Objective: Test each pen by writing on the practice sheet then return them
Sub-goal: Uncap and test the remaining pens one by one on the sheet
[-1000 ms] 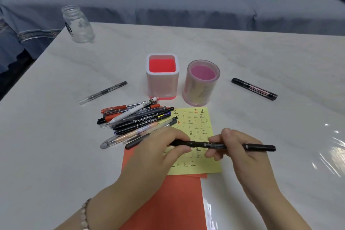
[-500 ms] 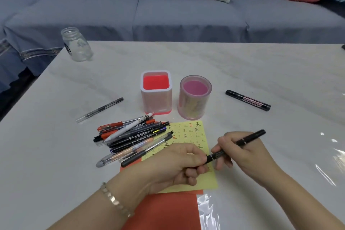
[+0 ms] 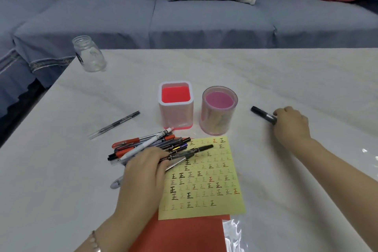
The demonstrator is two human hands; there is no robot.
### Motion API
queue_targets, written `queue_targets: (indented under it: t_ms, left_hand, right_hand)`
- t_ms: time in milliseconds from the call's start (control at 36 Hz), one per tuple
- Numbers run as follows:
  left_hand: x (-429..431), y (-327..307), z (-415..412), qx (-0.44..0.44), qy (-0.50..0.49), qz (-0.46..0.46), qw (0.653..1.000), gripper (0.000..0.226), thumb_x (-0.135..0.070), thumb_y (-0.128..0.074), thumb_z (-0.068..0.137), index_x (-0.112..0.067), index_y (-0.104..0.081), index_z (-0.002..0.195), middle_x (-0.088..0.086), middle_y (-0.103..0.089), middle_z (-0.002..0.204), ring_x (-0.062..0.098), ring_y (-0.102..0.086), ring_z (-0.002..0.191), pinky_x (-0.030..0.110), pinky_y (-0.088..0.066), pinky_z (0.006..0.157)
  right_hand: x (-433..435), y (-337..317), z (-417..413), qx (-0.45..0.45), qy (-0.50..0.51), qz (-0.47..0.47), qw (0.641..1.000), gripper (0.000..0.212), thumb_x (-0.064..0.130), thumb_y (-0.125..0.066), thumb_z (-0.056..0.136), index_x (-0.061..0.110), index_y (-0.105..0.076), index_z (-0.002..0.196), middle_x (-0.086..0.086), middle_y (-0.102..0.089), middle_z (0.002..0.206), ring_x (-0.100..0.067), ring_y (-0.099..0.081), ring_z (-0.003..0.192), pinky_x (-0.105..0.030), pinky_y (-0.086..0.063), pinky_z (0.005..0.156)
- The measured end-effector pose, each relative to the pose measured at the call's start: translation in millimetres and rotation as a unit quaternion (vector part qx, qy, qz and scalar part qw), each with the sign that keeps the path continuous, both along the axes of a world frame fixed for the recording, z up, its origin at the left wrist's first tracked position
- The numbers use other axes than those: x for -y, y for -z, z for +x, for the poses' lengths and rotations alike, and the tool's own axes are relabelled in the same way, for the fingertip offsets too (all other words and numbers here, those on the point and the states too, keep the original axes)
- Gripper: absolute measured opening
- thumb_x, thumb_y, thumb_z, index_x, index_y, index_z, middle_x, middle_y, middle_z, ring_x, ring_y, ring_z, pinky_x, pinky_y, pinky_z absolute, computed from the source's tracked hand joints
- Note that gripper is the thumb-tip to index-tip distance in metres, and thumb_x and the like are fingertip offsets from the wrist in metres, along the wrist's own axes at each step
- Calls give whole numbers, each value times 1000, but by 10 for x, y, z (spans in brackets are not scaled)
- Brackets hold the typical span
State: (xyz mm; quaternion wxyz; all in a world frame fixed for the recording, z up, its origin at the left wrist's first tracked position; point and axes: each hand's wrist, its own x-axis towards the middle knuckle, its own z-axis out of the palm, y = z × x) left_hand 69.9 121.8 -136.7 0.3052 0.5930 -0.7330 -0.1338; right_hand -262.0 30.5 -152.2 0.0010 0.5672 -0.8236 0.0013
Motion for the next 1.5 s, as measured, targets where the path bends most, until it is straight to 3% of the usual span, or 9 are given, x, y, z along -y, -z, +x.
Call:
queue_targets:
  t_ms: [111,222,417,583,806,1056,1306,1389,1500]
  left_hand:
    - [9,176,186,73,-61,-45,994,30,-29,-42,85,-13,-68,85,-1,-60,89,13,-45,85,28,-30,76]
    - [50,322,258,140,-86,-41,986,19,-21,-56,74,-13,-70,84,2,-61,85,24,-52,81,38,-40,72]
    - [-6,157,43,45,9,-63,997,37,-30,-44,80,-15,-59,110,0,-56,109,16,-44,103,28,-27,91]
    - [-15,-107,-296,41,177,-107,977,52,-40,-47,86,-16,-40,131,2,-47,132,16,-39,123,27,-24,103]
    - [-164,-153,-390,-49,215,-9,975,23,-37,-38,89,-28,-45,110,-5,-60,88,5,-47,81,23,-38,74]
    - [-267,-162,-346,-100,275,64,954,27,-37,-34,90,-21,-53,100,-23,-41,62,-4,-42,57,8,-30,53]
    - [-272,-243,-316,-127,301,136,935,9,-44,-44,87,-36,-48,87,-11,-49,59,7,-43,54,21,-30,50]
    - [-276,-281,-301,-146,297,237,913,6,-42,-54,90,-42,-53,96,-10,-48,56,7,-38,51,20,-27,50]
    - [-329,-220,-251,-16,281,230,931,15,-50,-43,91,-52,-40,105,-7,-47,67,2,-42,61,16,-28,55]
  right_hand:
    - [-217,21,89,105,-2,-4,995,29,2,-48,85,2,-58,112,-19,-49,104,-36,-49,93,-36,-40,75]
    - [-427,-10,109,139,28,29,989,29,14,-51,88,4,-52,115,-16,-49,101,-31,-47,82,-33,-39,67]
    - [-866,-443,487,252,-26,-79,964,20,17,-52,87,17,-56,106,3,-59,80,-19,-52,65,-29,-36,53]
    - [-1221,-939,1005,410,-176,-63,893,22,17,-63,77,38,-66,79,21,-66,81,3,-59,72,-8,-41,59]
    - [-1293,-964,1341,670,-120,-82,728,15,24,-81,67,17,-69,73,-3,-56,51,-13,-50,45,-22,-43,45]
    - [-1255,-559,1753,660,4,-118,742,35,24,-62,68,21,-33,49,11,-31,42,-5,-29,39,-14,-27,39]
    - [-1302,-493,1672,702,-40,-128,699,32,16,-57,64,23,-32,46,2,-31,46,-11,-31,43,-17,-26,40]
    - [-1373,-426,1580,674,-75,-135,722,27,30,-60,57,24,-36,47,4,-34,47,-11,-35,46,-18,-29,42]
    - [-1462,-339,1517,676,-42,-145,722,25,28,-61,57,25,-39,47,9,-37,40,-5,-33,36,-14,-27,37]
